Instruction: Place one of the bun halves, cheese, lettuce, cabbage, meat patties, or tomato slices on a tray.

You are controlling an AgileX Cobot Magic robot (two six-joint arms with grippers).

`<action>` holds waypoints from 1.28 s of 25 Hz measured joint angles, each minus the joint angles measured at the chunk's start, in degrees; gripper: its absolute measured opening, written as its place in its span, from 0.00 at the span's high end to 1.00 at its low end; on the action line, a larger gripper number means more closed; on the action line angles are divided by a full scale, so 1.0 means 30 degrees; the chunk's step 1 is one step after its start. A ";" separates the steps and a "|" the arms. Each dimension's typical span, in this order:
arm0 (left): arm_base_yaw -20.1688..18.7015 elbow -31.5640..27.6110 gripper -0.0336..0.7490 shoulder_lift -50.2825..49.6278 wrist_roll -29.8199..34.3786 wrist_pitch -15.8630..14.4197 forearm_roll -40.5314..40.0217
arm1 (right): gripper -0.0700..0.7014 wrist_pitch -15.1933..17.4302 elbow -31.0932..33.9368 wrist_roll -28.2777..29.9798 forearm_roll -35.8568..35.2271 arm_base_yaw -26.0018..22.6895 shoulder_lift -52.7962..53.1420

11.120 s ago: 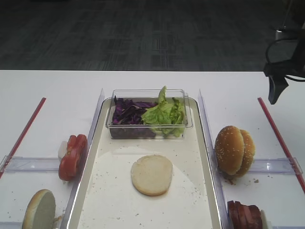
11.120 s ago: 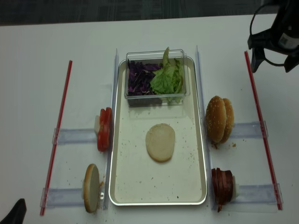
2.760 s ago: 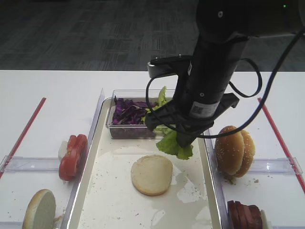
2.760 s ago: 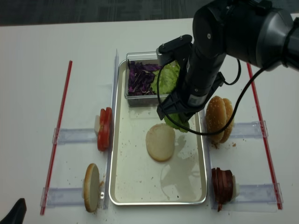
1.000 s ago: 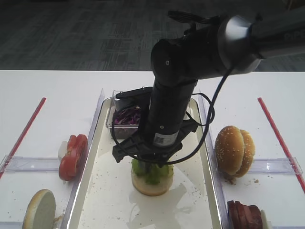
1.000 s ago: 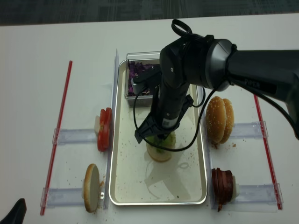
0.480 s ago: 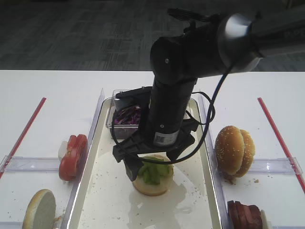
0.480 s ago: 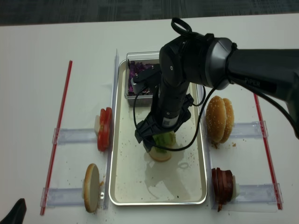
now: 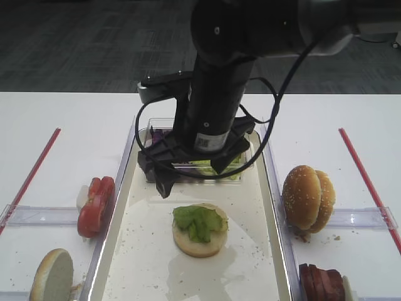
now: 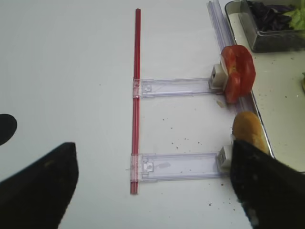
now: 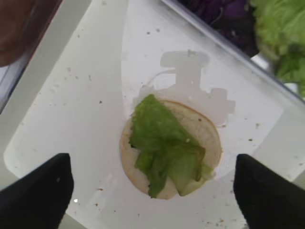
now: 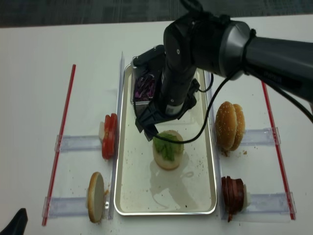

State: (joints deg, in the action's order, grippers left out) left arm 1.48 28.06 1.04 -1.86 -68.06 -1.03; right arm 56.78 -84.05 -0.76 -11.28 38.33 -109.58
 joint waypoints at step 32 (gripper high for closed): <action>0.0000 0.0000 0.19 0.0000 0.0000 0.0000 0.0000 | 0.03 0.1866 -0.1538 -0.0623 0.2801 -1.2863 0.0202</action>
State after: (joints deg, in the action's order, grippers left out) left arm 1.48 28.06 1.04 -1.86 -68.06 -1.03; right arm 62.38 -88.66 -2.63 -2.88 -0.26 -108.97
